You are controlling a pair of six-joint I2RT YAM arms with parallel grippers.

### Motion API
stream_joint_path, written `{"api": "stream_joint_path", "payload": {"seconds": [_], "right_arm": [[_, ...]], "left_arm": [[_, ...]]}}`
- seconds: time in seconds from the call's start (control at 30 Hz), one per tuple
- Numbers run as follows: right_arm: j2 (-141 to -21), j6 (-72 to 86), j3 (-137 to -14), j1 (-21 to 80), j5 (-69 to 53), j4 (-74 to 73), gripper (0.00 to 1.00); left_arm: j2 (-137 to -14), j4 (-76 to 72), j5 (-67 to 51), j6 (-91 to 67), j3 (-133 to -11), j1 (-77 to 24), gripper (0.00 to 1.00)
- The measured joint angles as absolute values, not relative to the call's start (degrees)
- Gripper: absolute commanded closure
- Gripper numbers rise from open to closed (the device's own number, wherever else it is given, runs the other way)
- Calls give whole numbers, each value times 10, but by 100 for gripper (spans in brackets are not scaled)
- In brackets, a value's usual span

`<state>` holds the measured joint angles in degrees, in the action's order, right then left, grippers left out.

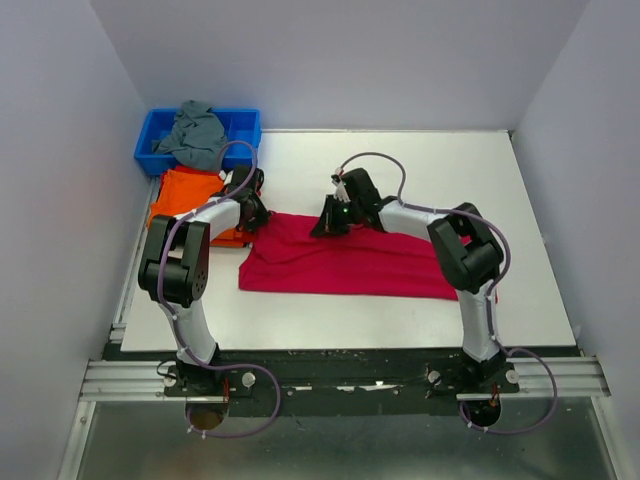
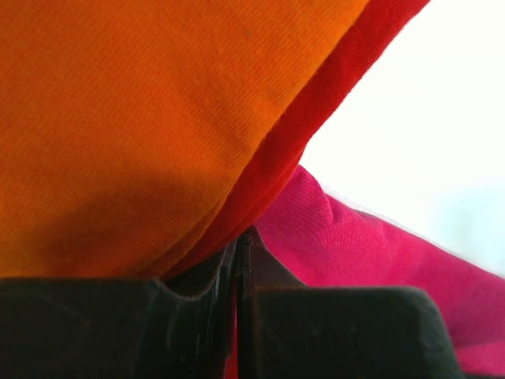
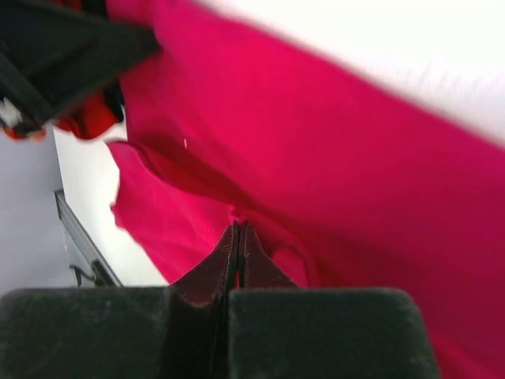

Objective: Fold and stack the t-shirts
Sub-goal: Fold the other side of the tshirt into a rectangle

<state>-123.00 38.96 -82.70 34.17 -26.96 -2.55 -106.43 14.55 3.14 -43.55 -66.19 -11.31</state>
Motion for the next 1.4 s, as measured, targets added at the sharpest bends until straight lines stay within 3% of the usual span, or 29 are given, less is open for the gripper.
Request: {"api": "stream_joint_path", "payload": {"seconds": [0.23,0.57,0.63,0.83,0.9,1.17,1.4], "right_arm": [[-1130,389,-689,342,-290,3,98],[-1044,375,-587,342,-303,0,95],[-1042,374,-573,342,-307,-1,87],[-1035,368,-544,342,-307,-29,48],[-1023,361,-542,342,-300,-46,44],[-1000,346,-608,342,-286,-57,44],[-1093,360,-688,358,-297,38,44]], "left_arm": [[-1064,146,32,-433,-662,-113,87],[-1064,154,32,-429,-667,-112,87],[-1064,154,32,-429,-667,-112,87],[-1064,155,33,-429,-667,-112,87],[-1064,155,33,-429,-667,-112,87],[-1023,170,51,-429,-667,-127,85],[-987,175,58,-430,-667,-159,85]]}}
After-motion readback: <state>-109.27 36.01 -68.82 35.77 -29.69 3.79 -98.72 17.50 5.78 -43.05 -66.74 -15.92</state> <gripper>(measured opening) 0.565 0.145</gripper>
